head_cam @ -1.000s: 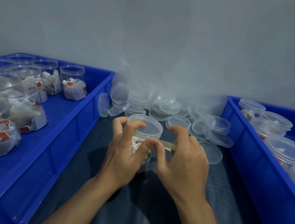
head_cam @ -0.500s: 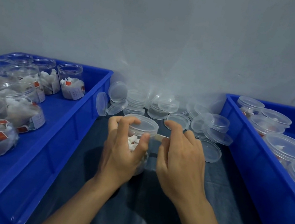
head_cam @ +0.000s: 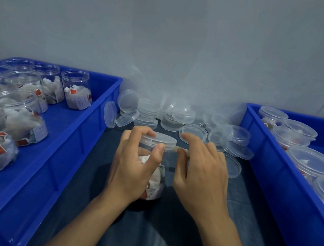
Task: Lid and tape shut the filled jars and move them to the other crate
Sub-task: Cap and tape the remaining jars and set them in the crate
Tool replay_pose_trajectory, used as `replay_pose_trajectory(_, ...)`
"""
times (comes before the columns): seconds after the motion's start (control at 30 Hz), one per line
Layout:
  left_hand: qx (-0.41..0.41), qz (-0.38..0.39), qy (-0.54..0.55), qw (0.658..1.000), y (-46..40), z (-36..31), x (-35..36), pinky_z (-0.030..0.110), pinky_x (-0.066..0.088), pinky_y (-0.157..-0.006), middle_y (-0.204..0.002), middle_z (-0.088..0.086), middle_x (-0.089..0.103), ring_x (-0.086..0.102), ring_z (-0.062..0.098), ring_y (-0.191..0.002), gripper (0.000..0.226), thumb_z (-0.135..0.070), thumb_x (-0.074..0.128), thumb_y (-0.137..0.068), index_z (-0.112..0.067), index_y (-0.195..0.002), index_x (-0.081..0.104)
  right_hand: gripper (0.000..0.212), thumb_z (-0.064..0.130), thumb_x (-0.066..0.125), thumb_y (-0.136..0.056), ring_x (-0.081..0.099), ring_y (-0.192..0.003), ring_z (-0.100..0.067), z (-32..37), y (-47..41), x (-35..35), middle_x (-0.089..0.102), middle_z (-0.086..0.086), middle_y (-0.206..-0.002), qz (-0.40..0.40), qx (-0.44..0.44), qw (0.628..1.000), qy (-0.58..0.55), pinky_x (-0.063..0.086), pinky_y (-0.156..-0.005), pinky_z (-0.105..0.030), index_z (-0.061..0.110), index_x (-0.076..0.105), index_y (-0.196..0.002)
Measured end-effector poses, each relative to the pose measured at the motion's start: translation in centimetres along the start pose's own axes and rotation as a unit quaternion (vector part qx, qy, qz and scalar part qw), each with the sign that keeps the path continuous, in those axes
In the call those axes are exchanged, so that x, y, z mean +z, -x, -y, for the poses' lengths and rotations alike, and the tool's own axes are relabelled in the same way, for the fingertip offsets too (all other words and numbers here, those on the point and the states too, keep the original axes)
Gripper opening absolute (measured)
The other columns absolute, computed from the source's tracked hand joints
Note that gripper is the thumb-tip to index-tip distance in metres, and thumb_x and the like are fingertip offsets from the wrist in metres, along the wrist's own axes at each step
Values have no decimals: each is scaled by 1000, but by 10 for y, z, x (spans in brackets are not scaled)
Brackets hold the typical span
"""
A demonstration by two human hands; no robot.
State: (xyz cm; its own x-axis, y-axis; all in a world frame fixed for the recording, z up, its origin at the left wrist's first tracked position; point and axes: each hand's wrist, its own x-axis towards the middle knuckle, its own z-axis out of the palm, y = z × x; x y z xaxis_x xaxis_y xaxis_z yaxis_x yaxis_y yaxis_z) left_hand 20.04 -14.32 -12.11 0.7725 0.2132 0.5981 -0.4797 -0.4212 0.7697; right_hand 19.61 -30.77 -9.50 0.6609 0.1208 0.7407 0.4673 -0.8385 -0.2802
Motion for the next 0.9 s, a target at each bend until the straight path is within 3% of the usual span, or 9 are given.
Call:
replay_pose_trajectory(0.13,-21,15,4,1000,1,-3,1,23,57,-70,-120,-11,55,73,0,-84,30,-65,57,-91,-47,-114,55,33,24,56,-96,55,-86,-23,3,0,-2,67,8,-94,14,2,999,29,42,-76,-42,24,68,-127)
replay_pose_trajectory(0.27,-26,24,3,999,4,-6,0,10,50,-72,-125,-14,55,71,-3,-93,38,-70,54,-90,-49,-121,52,32,25,54,-96,51,-82,-22,4,0,-1,63,7,-84,6,7,999,45,37,-73,-39,28,71,-123)
replay_pose_trajectory(0.4,-34,32,-1,999,6,-6,1,12,49,-80,-132,-16,54,70,-2,-103,54,-74,54,-89,-50,-136,47,32,21,60,-94,51,-79,-23,7,2,2,64,7,-82,-15,9,999,52,37,-70,-39,27,73,-123)
replay_pose_trajectory(0.57,-30,24,22,999,6,-7,2,7,47,-78,-128,-13,55,69,0,-96,46,-66,53,-93,-43,-133,50,36,27,63,-93,59,-69,-22,4,1,-1,66,8,-74,-23,11,1000,-8,49,-62,-40,33,74,-127)
replay_pose_trajectory(0.7,-48,24,51,997,2,-4,-2,12,49,-76,-125,1,64,70,6,-95,43,-62,52,-94,-39,-130,52,35,44,69,-94,64,-61,-22,3,-1,-5,68,10,-64,-4,84,993,-82,55,-61,-40,43,72,-128)
replay_pose_trajectory(0.8,-50,13,70,996,-1,-2,-5,13,49,-81,-120,-12,65,67,4,-100,37,-59,52,-94,-38,-125,55,31,43,61,-95,46,-57,-2,1,0,-7,48,22,-55,22,71,988,-134,51,-63,-34,39,74,-123)
replay_pose_trajectory(0.9,-57,23,88,994,-3,-1,-8,23,54,-82,-113,-16,67,69,10,-96,28,-54,53,-96,-40,-119,56,34,39,48,-95,49,-60,2,-4,-1,-9,50,28,-60,27,68,985,-159,40,-62,-30,34,73,-117)
